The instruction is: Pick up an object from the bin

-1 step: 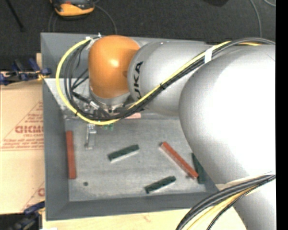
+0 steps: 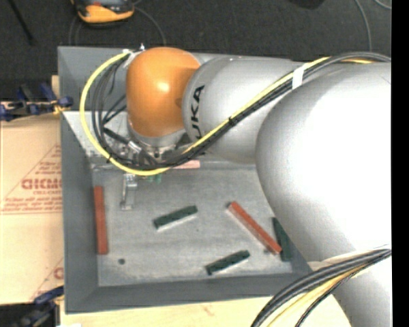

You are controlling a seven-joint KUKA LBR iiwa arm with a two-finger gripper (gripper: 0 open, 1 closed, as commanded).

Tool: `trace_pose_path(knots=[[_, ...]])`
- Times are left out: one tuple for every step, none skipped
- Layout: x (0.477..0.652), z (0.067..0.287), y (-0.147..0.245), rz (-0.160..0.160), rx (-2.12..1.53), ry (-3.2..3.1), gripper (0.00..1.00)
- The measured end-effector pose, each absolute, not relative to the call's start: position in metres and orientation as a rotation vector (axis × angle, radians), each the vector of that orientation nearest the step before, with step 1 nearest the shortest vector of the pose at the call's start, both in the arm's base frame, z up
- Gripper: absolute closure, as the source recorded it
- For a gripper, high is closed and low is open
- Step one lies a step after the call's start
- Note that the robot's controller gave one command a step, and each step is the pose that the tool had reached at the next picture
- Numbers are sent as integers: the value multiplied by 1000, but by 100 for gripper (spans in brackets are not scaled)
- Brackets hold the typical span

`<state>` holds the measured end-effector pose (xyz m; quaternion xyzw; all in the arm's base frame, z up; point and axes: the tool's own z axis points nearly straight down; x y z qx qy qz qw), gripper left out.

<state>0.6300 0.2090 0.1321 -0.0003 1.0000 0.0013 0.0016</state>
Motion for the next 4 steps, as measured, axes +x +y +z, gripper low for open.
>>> trace_pose_path(knots=[[634, 135, 193, 5, -96, 3137, 0], [642, 137, 145, -2, -504, 3099, 0], [631, 121, 112, 2, -412, 3109, 0], [582, 99, 102, 2, -235, 3127, 0]])
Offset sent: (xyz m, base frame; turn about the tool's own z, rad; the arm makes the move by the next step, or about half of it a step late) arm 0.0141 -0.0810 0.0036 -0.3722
